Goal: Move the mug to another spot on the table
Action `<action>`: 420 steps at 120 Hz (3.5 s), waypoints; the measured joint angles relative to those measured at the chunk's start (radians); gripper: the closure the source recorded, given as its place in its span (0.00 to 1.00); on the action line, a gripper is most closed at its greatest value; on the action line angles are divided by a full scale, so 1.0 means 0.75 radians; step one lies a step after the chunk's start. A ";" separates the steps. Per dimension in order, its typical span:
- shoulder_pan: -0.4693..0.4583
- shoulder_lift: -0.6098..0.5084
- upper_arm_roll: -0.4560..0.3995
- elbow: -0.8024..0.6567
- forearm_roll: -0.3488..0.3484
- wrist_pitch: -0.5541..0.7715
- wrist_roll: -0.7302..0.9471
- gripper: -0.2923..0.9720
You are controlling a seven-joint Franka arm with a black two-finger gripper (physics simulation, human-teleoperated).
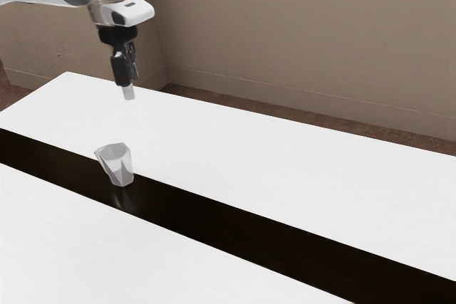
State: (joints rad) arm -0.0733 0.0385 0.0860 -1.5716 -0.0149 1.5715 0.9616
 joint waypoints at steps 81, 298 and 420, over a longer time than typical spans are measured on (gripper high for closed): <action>0.176 -0.024 -0.001 -0.057 0.047 -0.110 0.231 0.23; 0.629 0.680 -0.019 -0.057 -0.366 0.606 1.344 0.31; 0.640 0.710 -0.037 -0.037 -0.447 0.603 1.330 0.76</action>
State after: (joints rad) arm 0.4064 0.5712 0.0585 -1.5993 -0.3501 2.0241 1.9591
